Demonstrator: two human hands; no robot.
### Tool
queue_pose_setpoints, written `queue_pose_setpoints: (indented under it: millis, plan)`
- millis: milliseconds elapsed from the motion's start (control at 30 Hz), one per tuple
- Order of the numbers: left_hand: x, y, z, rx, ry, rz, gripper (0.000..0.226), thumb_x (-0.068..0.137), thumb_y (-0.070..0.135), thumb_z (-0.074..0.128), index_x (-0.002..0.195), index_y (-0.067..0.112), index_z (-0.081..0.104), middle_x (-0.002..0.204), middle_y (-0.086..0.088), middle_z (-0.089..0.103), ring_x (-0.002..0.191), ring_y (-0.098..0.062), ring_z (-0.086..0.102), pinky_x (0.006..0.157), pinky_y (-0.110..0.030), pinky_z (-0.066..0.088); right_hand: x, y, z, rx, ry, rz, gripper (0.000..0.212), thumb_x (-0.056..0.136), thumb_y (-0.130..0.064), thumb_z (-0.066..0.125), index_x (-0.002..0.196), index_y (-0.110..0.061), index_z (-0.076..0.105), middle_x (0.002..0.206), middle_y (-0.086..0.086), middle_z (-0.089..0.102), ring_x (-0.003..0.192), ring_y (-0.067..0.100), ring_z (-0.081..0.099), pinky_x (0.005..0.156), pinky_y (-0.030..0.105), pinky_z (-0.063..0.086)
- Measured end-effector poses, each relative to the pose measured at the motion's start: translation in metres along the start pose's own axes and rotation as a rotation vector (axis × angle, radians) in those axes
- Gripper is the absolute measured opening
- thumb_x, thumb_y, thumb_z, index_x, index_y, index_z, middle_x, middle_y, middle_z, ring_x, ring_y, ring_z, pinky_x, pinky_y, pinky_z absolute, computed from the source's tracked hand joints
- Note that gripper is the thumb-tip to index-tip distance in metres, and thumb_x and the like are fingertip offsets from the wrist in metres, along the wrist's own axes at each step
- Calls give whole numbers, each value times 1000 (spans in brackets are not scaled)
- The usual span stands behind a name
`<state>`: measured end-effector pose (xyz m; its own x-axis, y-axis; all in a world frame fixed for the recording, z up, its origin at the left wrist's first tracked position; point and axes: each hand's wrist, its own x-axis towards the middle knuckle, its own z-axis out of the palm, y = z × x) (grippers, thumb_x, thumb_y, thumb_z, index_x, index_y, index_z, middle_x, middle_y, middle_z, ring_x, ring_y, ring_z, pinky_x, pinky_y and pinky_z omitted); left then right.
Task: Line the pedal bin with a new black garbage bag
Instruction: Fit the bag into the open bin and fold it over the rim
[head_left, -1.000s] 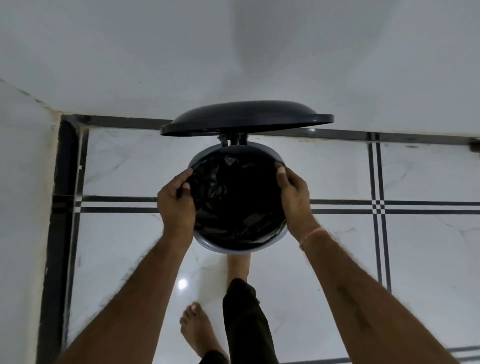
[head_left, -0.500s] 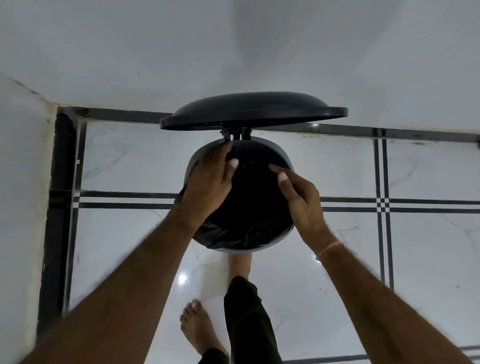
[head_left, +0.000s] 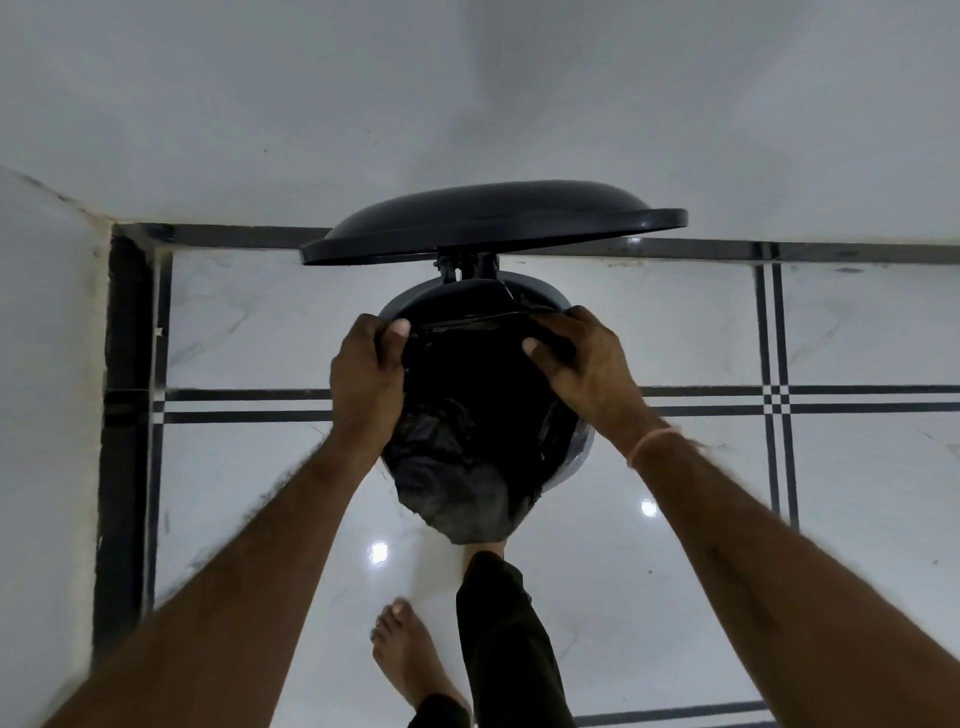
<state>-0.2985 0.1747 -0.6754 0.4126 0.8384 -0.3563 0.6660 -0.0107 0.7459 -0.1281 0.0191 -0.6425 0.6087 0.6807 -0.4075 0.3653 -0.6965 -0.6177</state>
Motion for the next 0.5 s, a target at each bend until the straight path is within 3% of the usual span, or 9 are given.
queue_pose_setpoints:
  millis: [167, 333, 500]
  plan:
    - [18, -8, -8, 44, 178, -43, 37, 103, 45, 57, 94, 10, 62, 87, -1, 66, 83, -22, 59, 74, -30, 36, 3, 8, -11, 361, 1, 152, 25, 99, -32, 72, 119, -20, 80, 117, 0, 79, 112, 19, 73, 106, 44, 58]
    - [26, -11, -5, 43, 249, -73, 36, 102, 47, 59, 94, 12, 62, 87, 0, 66, 83, -22, 60, 73, -30, 37, 7, 16, -6, 406, 62, 170, 43, 103, -36, 67, 139, -13, 68, 124, 8, 71, 120, 22, 68, 109, 46, 55]
    - [38, -15, -2, 49, 313, -141, 40, 101, 51, 59, 96, 12, 66, 88, 0, 70, 82, -20, 62, 74, -29, 39, 23, 16, 0, 372, 134, 153, 53, 103, -56, 53, 131, -13, 68, 119, 11, 66, 116, 30, 67, 106, 56, 53]
